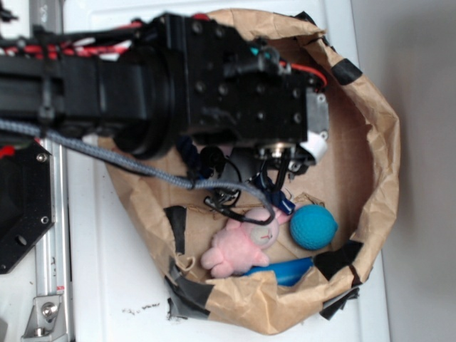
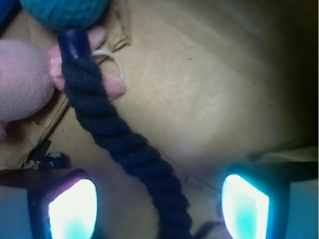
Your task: Grab the blue rope.
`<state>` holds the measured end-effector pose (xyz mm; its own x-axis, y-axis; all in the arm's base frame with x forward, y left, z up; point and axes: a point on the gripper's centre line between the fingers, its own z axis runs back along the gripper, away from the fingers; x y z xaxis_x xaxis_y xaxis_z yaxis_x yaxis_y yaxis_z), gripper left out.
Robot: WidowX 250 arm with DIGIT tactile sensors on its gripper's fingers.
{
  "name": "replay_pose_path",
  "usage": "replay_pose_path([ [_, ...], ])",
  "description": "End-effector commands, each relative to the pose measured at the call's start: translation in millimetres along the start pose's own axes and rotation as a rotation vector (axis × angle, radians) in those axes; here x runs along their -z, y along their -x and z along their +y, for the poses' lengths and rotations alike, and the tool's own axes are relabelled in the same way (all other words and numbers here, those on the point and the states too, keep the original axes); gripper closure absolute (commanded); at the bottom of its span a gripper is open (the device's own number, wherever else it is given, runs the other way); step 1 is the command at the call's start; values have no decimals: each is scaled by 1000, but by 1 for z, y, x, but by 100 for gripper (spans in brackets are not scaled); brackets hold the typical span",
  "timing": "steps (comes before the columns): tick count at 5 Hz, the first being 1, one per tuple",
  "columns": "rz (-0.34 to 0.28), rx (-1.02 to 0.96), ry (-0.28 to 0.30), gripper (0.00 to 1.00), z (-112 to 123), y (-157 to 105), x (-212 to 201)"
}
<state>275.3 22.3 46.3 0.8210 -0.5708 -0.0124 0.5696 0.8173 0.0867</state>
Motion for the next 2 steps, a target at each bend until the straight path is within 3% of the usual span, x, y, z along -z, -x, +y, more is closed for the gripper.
replay_pose_path([
  [1,20,105,10,0,-3,-25,12],
  [2,64,122,-18,100,-2,-32,20],
])
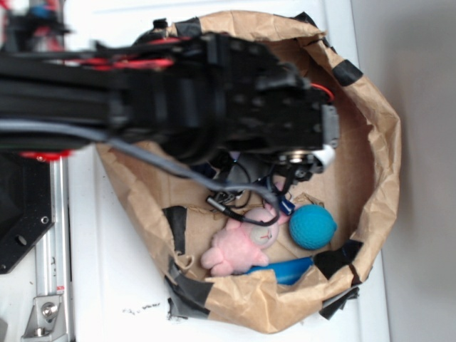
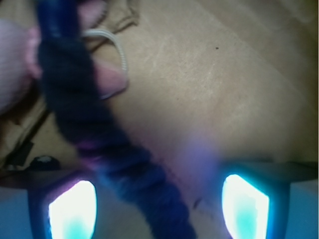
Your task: Grab the blue rope.
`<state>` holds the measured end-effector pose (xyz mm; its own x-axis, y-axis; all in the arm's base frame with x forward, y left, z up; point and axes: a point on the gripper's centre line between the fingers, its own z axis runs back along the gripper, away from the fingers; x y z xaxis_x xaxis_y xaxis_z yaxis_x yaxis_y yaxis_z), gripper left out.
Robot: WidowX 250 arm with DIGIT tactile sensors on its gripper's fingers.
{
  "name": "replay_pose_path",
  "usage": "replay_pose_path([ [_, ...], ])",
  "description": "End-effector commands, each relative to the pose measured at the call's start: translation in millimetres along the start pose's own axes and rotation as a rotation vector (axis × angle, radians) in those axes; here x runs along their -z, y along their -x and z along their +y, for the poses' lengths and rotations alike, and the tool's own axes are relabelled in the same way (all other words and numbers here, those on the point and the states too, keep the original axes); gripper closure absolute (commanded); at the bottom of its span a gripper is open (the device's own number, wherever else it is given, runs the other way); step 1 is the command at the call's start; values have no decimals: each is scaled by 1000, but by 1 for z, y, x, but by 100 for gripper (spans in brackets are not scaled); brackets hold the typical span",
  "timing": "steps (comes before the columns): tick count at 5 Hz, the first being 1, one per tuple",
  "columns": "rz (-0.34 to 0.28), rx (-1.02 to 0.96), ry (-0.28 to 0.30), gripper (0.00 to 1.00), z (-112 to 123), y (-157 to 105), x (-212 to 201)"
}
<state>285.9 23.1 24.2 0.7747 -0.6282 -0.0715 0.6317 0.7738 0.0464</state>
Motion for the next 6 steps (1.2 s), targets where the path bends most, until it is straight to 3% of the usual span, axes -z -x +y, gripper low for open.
replay_pose_path([
  [1,12,34,-33,100,3,-26,-1],
  [4,-16,-43,-25,100,13,-20,-5],
  [5,-50,-148,-19,100,23,-8,-19],
  [6,-155,-368,6,100,37,13,-67],
])
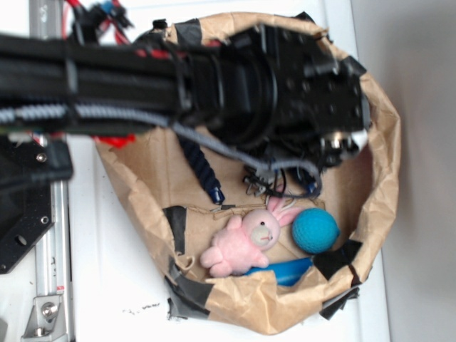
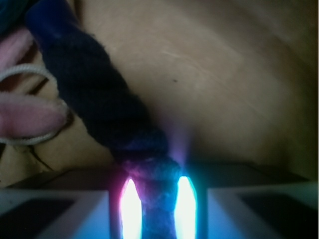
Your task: Grab the blue rope.
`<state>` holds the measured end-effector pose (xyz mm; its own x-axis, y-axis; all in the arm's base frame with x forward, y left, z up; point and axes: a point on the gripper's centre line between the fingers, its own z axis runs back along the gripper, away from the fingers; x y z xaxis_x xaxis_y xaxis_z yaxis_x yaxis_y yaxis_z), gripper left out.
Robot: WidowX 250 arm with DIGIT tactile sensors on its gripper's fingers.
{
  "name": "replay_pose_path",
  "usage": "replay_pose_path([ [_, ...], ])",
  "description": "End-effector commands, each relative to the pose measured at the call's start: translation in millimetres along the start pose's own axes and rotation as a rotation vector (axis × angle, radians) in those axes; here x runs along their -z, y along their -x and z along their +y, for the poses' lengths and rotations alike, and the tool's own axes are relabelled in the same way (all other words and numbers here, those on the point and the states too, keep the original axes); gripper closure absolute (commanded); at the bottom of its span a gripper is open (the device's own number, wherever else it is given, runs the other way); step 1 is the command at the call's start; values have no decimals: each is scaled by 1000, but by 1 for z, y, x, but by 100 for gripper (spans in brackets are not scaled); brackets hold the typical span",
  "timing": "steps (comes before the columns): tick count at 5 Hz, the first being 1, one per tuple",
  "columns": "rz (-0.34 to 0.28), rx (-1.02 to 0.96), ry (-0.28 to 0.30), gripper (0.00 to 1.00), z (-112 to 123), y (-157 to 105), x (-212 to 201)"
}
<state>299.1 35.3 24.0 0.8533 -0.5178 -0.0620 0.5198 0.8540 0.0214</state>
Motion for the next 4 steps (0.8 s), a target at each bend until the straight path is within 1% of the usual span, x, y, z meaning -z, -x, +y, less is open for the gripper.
replay_pose_path([
  [1,-198,-404,50,100,16,31,-114],
  [2,-163,-452,49,100,-1,32,-126],
  [3,-167,-478,59,100,-13,30,-127],
  [4,-168,-518,40,100,-21,27,-124],
])
